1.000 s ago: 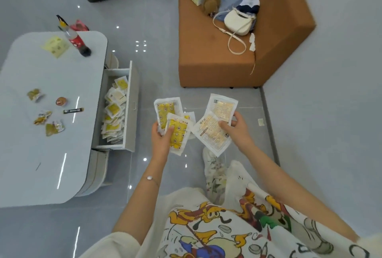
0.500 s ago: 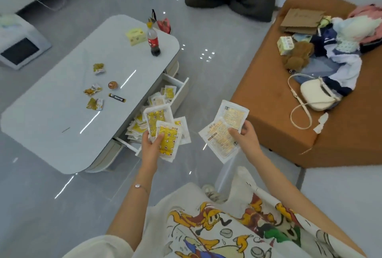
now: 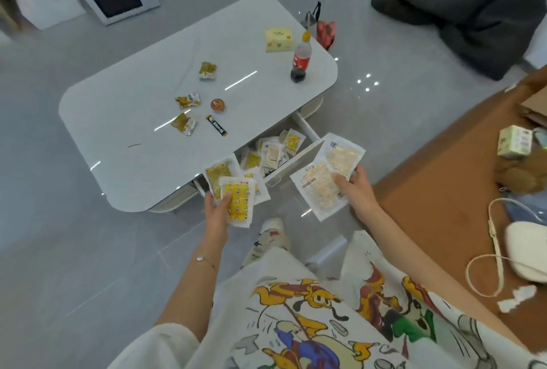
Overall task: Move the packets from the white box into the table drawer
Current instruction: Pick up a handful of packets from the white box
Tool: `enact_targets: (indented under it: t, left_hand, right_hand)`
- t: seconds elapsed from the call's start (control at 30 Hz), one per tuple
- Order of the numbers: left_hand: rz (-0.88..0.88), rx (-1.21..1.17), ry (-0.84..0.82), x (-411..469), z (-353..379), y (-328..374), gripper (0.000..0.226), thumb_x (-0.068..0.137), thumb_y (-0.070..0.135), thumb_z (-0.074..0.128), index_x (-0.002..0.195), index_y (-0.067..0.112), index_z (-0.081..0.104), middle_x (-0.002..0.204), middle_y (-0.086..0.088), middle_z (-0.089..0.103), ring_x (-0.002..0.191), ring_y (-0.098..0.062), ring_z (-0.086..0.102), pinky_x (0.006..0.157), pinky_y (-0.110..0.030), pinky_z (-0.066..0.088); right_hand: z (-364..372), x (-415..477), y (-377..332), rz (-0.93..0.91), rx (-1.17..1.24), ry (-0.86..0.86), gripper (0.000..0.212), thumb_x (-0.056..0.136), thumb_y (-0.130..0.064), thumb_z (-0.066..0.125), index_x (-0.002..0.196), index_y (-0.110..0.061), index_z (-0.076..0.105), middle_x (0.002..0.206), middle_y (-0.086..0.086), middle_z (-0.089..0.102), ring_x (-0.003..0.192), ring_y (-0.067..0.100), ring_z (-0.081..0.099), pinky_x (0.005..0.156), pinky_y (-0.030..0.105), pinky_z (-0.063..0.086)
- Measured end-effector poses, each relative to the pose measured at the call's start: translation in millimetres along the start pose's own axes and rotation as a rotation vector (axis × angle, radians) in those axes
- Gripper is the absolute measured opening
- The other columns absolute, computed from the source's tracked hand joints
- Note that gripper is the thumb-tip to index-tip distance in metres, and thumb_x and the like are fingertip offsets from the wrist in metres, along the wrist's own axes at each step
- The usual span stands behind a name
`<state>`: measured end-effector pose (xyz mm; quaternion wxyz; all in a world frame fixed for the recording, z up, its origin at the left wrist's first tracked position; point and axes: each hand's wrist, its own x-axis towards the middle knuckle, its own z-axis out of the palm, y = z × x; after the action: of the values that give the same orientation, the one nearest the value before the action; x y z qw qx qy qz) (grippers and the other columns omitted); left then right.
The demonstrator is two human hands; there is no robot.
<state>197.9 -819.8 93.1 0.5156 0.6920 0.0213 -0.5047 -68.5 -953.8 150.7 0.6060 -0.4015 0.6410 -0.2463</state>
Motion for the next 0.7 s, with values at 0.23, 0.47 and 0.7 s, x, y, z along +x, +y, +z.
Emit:
enact_targets:
  t: [0.23, 0.47, 0.7]
  left_hand:
    - [-0.162, -0.027, 0.123, 44.1, 21.7, 5.1, 0.039, 0.096, 0.017, 0.057, 0.132, 0.021, 0.041, 0.124, -0.005, 0.059, 0.094, -0.024, 0.063, 0.089, -0.048, 0.052]
    - [-0.241, -0.078, 0.220, 90.4, 46.3, -4.2, 0.050, 0.096, 0.018, 0.057, 0.141, 0.017, 0.036, 0.125, -0.007, 0.058, 0.101, -0.026, 0.062, 0.093, -0.048, 0.051]
    - [-0.375, -0.182, 0.330, 204.6, 83.1, -58.9, 0.058, 0.097, 0.022, 0.056, 0.148, 0.023, 0.028, 0.141, -0.007, 0.048, 0.116, -0.028, 0.057, 0.100, -0.051, 0.047]
  right_hand:
    - [31.5, 75.6, -16.1, 0.090, -0.086, -0.056, 0.051, 0.092, -0.015, 0.063, 0.135, -0.008, 0.037, 0.128, 0.010, 0.057, 0.111, 0.025, 0.061, 0.081, 0.037, 0.055]
    - [60.3, 160.5, -16.9, 0.184, -0.099, -0.115, 0.046, 0.090, -0.006, 0.063, 0.131, -0.013, 0.045, 0.127, 0.010, 0.060, 0.111, 0.025, 0.062, 0.093, 0.047, 0.053]
    - [88.6, 297.6, 35.2, 0.248, -0.199, -0.094, 0.047, 0.093, 0.000, 0.054, 0.137, -0.011, 0.041, 0.124, 0.005, 0.060, 0.095, 0.009, 0.063, 0.073, 0.023, 0.055]
